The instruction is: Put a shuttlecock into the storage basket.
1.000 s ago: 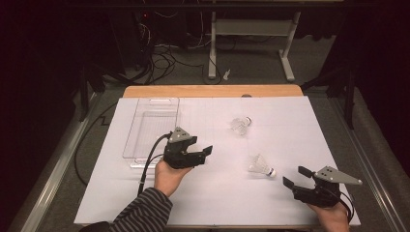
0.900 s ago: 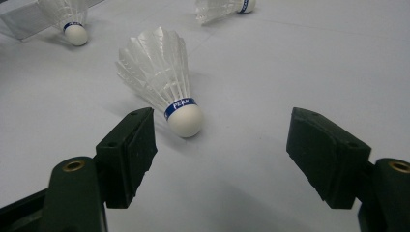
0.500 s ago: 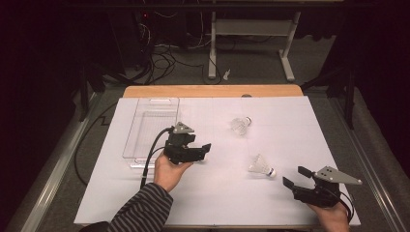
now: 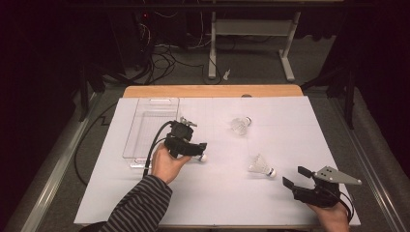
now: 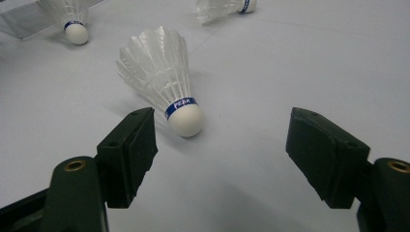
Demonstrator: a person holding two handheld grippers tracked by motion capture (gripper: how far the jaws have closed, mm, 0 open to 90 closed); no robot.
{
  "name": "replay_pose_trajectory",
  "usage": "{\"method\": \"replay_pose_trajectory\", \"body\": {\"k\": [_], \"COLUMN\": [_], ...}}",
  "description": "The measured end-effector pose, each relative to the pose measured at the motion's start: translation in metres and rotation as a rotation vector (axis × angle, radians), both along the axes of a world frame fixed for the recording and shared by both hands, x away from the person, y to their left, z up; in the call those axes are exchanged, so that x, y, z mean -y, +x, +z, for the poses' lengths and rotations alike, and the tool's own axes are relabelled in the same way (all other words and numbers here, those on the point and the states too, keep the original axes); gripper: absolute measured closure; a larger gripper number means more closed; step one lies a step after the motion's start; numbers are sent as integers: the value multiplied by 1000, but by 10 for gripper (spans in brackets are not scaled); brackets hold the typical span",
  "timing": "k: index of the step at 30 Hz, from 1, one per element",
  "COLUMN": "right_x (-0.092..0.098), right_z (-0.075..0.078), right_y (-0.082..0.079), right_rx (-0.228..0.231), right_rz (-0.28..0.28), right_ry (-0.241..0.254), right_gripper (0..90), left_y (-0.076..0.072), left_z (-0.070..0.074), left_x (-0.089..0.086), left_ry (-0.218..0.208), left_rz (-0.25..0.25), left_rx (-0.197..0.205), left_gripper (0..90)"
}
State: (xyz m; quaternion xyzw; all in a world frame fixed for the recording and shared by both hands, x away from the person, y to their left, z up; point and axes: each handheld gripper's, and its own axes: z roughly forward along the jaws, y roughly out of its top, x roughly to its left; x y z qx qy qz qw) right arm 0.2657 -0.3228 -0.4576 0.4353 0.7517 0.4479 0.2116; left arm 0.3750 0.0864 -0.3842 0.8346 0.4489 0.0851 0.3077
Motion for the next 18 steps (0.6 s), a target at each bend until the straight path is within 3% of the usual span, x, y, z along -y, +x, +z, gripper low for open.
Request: {"method": "replay_pose_trajectory", "body": {"k": [8, 18], "right_x": [1, 0], "right_z": [0, 0], "right_y": [0, 0], "right_rx": [1, 0], "right_rz": [-2, 0], "right_ry": [2, 2], "right_gripper": [270, 271], "left_y": [11, 18], "left_z": [0, -5], "left_x": [-1, 2], "left_ry": [34, 105], "left_rz": [20, 22], "left_rx": [-82, -138], "left_gripper": [408, 416]}}
